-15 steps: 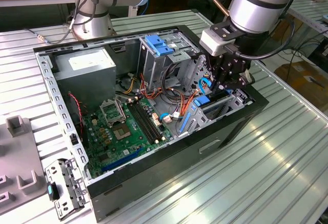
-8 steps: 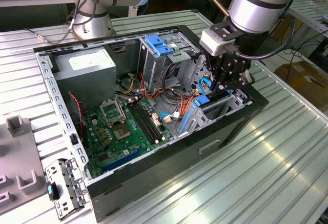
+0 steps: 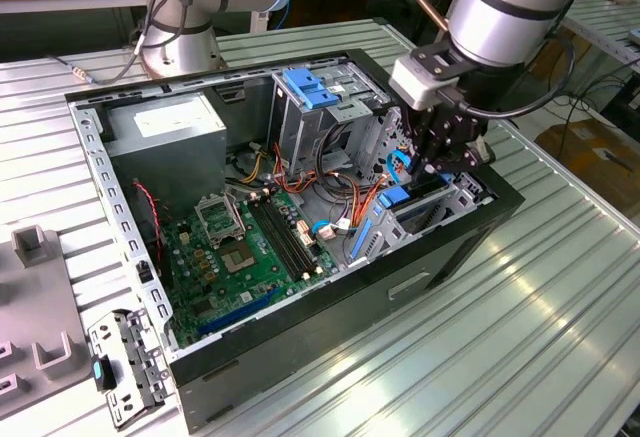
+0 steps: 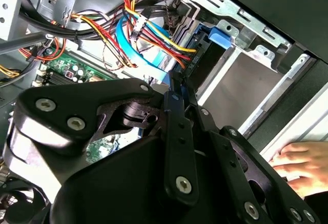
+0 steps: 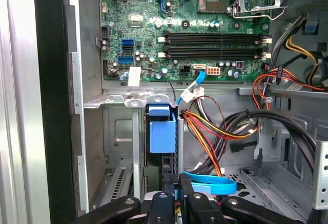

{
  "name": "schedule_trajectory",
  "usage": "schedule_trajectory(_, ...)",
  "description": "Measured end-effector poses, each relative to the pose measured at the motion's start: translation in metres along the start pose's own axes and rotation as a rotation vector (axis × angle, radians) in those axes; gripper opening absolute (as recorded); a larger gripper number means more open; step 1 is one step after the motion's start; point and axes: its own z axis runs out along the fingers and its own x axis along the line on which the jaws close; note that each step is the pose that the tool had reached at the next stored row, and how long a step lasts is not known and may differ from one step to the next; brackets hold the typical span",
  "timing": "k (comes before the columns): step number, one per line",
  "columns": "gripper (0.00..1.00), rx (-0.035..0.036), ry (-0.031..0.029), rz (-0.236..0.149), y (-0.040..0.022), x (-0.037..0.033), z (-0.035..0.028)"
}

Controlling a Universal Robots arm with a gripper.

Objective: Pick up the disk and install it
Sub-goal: 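Insert the second disk wire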

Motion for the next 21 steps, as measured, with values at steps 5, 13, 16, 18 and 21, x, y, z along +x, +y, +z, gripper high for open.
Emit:
schedule_trajectory(5, 0.16, 0.0, 0.0002, 0.0, 0.0, 0.0024, -0.0001)
schedule_trajectory(13, 0.16, 0.0, 0.0001, 0.0, -0.001, 0.0032, 0.0012)
schedule_trajectory(16, 0.16, 0.0, 0.0002, 0.0, -0.0009, 0.0034, 0.0027)
schedule_trajectory(18, 0.16, 0.0, -0.0003, 0.0, -0.0008, 0.0035, 0.0042)
schedule_trajectory(21, 0.16, 0.0, 0.0, 0.0, -0.0007, 0.0037, 0.0054)
